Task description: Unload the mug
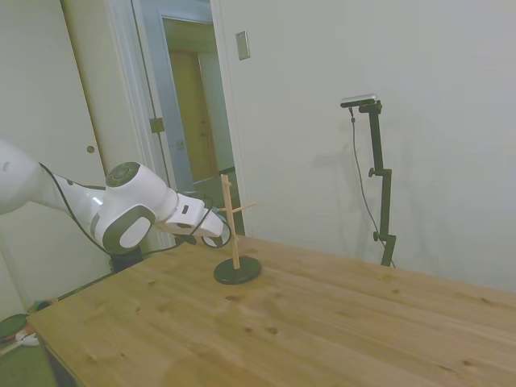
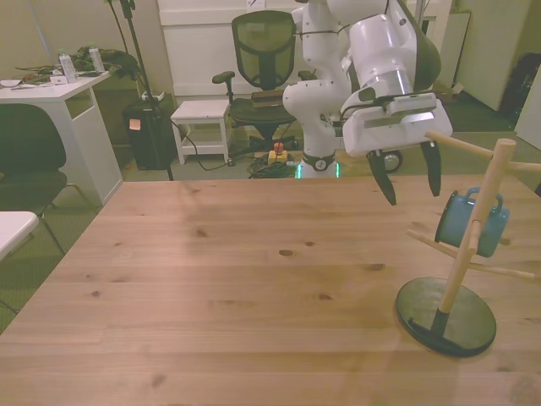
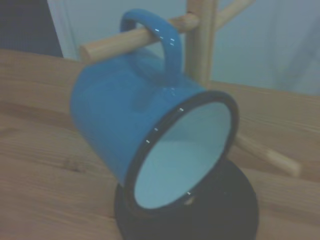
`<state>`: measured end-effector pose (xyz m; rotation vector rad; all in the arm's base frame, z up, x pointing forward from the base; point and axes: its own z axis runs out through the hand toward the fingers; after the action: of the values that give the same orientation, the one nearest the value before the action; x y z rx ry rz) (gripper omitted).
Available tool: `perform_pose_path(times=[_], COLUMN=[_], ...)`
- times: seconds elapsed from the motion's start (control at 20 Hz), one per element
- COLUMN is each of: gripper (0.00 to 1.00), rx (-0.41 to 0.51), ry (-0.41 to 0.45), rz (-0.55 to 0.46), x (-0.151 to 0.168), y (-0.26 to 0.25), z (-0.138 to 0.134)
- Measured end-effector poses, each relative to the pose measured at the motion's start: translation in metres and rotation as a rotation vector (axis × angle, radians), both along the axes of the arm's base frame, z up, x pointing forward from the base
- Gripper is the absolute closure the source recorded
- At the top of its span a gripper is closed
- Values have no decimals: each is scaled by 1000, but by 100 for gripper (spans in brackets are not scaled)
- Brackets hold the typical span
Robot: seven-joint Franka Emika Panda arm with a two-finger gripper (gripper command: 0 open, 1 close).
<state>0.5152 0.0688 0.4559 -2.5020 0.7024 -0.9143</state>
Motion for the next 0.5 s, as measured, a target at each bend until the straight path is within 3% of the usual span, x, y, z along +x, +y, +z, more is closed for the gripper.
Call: perform_pose_path(times=[0.5], gripper=[0], rx=[23], ry=[-61], rz=[67], x=[40], y=[30], z=[-7])
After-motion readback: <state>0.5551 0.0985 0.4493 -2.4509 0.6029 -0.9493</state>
